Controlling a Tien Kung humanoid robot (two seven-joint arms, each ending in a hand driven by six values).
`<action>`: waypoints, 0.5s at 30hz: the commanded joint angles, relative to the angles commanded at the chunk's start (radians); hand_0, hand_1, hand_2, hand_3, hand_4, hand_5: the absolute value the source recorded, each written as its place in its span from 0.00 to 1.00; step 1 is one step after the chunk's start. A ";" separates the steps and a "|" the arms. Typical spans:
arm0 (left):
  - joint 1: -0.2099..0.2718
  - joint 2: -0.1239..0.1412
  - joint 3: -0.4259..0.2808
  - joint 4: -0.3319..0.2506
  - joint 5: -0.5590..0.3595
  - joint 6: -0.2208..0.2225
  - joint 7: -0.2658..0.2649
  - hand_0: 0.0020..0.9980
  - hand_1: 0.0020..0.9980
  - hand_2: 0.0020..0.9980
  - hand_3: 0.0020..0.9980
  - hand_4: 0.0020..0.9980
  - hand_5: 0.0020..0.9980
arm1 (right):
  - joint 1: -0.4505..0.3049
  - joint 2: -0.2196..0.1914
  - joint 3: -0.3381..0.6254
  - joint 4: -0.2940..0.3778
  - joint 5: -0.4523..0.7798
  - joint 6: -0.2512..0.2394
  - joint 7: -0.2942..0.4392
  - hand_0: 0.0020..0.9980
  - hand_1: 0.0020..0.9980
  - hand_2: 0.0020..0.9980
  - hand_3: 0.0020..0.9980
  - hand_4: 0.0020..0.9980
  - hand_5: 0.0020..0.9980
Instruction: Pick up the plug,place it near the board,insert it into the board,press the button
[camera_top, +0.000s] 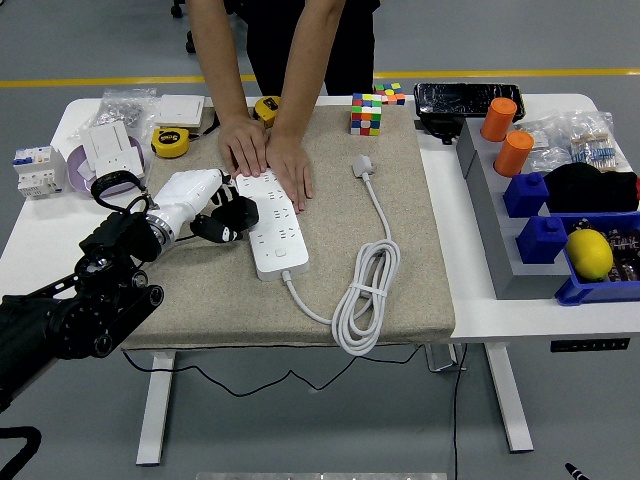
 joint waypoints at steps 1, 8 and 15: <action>0.000 0.000 0.000 0.000 0.000 0.000 0.000 0.56 0.52 0.36 0.43 0.60 0.00 | 0.000 0.000 0.000 0.000 0.000 0.000 0.000 0.88 0.82 0.82 0.83 1.00 0.95; -0.001 0.003 0.004 0.001 0.000 -0.004 0.001 0.56 0.52 0.36 0.43 0.60 0.00 | 0.002 -0.002 -0.001 0.000 0.004 -0.001 0.001 0.88 0.82 0.82 0.83 1.00 0.95; -0.001 0.004 0.007 0.000 0.002 -0.008 0.002 0.56 0.52 0.36 0.43 0.60 0.00 | 0.001 -0.002 0.001 0.000 0.002 -0.001 0.000 0.88 0.82 0.81 0.83 1.00 0.95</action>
